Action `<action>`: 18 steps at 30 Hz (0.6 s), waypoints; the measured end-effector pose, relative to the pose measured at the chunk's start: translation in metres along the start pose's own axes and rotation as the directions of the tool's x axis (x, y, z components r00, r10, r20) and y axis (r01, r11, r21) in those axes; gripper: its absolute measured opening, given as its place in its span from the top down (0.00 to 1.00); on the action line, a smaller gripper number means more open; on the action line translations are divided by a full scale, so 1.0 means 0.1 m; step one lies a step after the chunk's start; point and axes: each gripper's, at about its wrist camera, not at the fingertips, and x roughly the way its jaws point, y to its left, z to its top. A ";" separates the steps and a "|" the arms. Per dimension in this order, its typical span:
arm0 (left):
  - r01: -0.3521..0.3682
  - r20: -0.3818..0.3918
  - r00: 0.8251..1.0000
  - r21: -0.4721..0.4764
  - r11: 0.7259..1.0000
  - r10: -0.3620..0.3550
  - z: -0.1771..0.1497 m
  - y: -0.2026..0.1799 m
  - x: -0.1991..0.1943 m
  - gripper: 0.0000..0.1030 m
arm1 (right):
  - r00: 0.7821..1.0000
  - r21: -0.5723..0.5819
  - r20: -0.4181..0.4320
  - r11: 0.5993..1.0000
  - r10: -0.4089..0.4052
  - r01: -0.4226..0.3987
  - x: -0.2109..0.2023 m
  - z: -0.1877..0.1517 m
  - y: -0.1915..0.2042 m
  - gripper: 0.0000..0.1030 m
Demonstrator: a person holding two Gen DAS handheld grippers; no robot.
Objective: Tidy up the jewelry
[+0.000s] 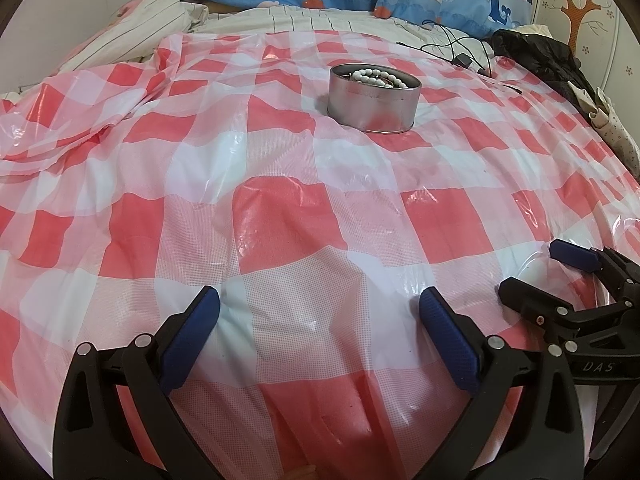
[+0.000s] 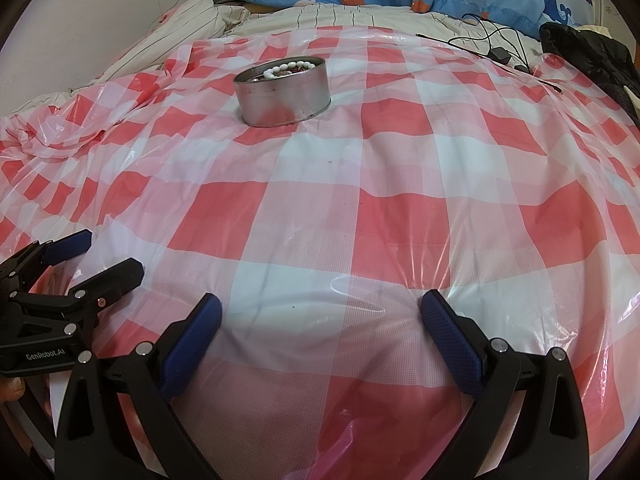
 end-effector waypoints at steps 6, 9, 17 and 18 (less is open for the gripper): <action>0.002 -0.002 1.000 -0.001 1.000 -0.002 0.00 0.00 0.00 0.07 | 1.000 0.000 0.000 1.000 0.000 0.000 0.00 0.00 0.00 0.07; 0.003 -0.002 1.000 -0.002 1.000 -0.003 0.00 0.00 0.01 0.07 | 1.000 -0.001 -0.001 1.000 -0.001 0.001 0.00 0.00 0.00 0.07; 0.001 -0.010 1.000 -0.001 1.000 -0.001 0.00 -0.02 0.02 0.07 | 1.000 -0.006 -0.002 1.000 -0.011 0.011 0.00 0.01 0.02 0.07; -0.001 -0.012 1.000 -0.001 1.000 0.001 0.00 -0.03 0.02 0.07 | 1.000 -0.009 -0.002 1.000 -0.014 0.014 0.00 0.00 0.02 0.07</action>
